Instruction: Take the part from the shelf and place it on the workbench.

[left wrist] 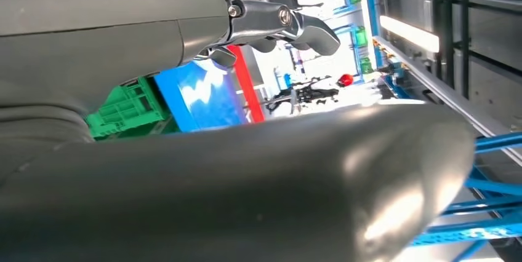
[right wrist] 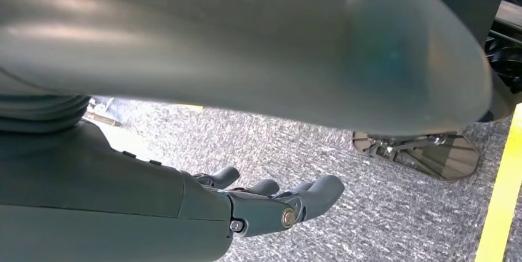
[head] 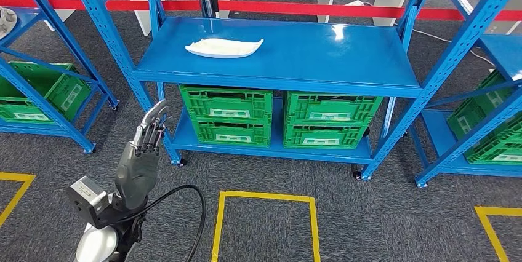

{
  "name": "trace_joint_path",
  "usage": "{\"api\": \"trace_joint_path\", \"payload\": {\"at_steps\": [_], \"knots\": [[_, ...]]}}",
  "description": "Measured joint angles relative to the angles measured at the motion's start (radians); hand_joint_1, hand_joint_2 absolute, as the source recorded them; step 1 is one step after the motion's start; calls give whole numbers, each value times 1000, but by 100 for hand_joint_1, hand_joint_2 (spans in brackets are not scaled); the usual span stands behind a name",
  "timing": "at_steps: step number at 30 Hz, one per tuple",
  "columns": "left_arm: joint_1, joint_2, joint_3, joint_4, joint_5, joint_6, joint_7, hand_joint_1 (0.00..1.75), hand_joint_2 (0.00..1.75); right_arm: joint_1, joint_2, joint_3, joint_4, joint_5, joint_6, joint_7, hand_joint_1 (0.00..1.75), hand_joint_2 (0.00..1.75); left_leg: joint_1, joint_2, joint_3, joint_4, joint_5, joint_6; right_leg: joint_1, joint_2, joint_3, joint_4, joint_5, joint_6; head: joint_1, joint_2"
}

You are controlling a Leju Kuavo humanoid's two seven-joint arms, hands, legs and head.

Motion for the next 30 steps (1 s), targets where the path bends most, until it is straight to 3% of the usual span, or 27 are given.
{"api": "trace_joint_path", "payload": {"at_steps": [13, 17, 19, 21, 23, 24, 25, 26, 28, 30], "knots": [[16, 5, -11, -34, -10, 15, -12, 0, 0, -1, 0, 3, 0, 0, 0, -1, 0, 0, -8, 0, -1, 2, -2, 4, -8, 0, 0, -1, 2, 4, 0, 0], [16, 11, -11, -34, -10, 19, -18, 0, 0, -2, 0, 3, 0, 0, 0, -1, 0, 0, -12, 0, -5, 3, -6, 12, -12, -4, 0, -4, 2, 11, 0, 0], [16, 13, -11, -36, -9, 19, -21, 0, 0, -5, 0, 3, 0, 0, 0, -1, 0, 0, -6, -3, 0, -9, -2, 20, -13, 1, -1, 3, -3, 17, 0, 0], [15, 13, -13, -38, -9, 20, -24, 0, 0, -6, 0, 3, 0, 0, 0, 0, 0, 0, 2, -7, 8, -19, 2, 29, -13, 16, -37, 75, -38, 22, 4, 0], [14, 13, -18, -37, -8, 20, -25, 0, 0, -5, 0, 3, 1, -1, 1, 1, 0, 0, 2, -11, 9, -20, -1, 32, -14, 26, -121, 216, -93, 25, 8, 0], [14, 13, -21, -35, -8, 20, -25, 0, 0, -4, 0, 3, 2, -2, 2, 1, 0, 0, 2, -14, 10, -19, -4, 31, -14, 26, -161, 275, -106, 26, 9, 0], [14, 13, -23, -33, -8, 20, -25, 0, 0, -2, 0, 3, 3, -3, 3, 2, 0, 0, 3, -17, 13, -18, -7, 28, -16, 26, -185, 299, -97, 28, 9, 0], [14, 13, -25, -31, -7, 20, -25, 0, 0, -1, 0, 3, 5, -4, 3, 2, 0, 0, 5, -22, 17, -17, -12, 24, -18, 26, -188, 282, -67, 29, 9, 0], [13, 13, -26, -27, -7, 20, -25, 0, 0, 0, -1, 3, 7, -8, 2, 2, 0, 0, 10, -28, 29, -11, -25, 12, -24, 28, -145, 157, 18, 34, 10, 0], [10, 13, -26, -23, -6, 20, -27, 0, 0, -1, 0, 3, 8, -13, 1, 1, 0, 0, 10, -33, 33, -3, -42, -4, -24, 34, -103, 56, 53, 27, 13, 0]]}}
